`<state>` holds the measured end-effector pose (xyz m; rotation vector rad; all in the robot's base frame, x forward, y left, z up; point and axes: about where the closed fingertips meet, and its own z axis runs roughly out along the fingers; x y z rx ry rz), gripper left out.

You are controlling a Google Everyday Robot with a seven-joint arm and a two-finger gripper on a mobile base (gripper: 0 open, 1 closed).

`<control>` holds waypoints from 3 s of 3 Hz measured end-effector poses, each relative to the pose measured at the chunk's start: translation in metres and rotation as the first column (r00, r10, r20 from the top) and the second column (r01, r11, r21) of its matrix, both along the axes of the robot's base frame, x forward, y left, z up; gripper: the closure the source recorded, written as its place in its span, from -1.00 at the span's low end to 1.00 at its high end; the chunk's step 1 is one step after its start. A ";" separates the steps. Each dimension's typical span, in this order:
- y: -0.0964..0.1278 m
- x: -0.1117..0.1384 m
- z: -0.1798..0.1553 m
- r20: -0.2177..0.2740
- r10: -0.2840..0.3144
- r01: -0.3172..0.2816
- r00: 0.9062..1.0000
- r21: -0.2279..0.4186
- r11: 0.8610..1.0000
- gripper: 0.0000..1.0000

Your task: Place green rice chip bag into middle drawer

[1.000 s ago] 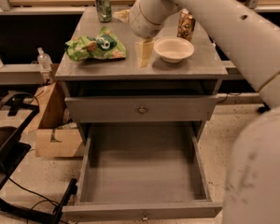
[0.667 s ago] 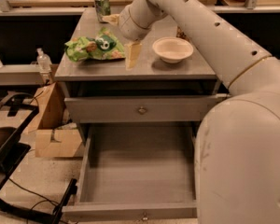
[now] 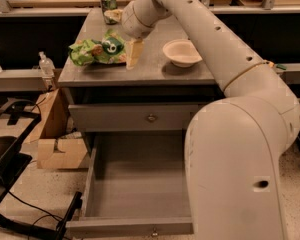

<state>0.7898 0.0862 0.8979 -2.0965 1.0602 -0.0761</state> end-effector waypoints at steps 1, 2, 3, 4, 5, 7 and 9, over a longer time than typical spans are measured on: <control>0.036 0.011 -0.008 -0.024 0.011 -0.010 1.000 0.039 0.999 -1.00; 0.071 0.018 -0.013 -0.056 0.038 -0.034 0.998 0.059 0.998 -1.00; 0.107 0.016 -0.041 -0.135 0.057 -0.052 0.989 0.040 0.998 -0.51; 0.108 0.016 -0.043 -0.135 0.060 -0.055 0.989 0.040 0.998 -0.04; 0.111 0.016 -0.047 -0.140 0.063 -0.058 0.988 0.039 0.998 0.42; 0.114 0.016 -0.052 -0.144 0.069 -0.063 0.987 0.042 0.997 1.00; 0.087 0.001 0.049 0.026 0.019 -0.021 0.999 0.102 0.995 1.00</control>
Offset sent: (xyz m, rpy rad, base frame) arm 0.0427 0.1040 -0.0016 0.0847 0.0857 0.0563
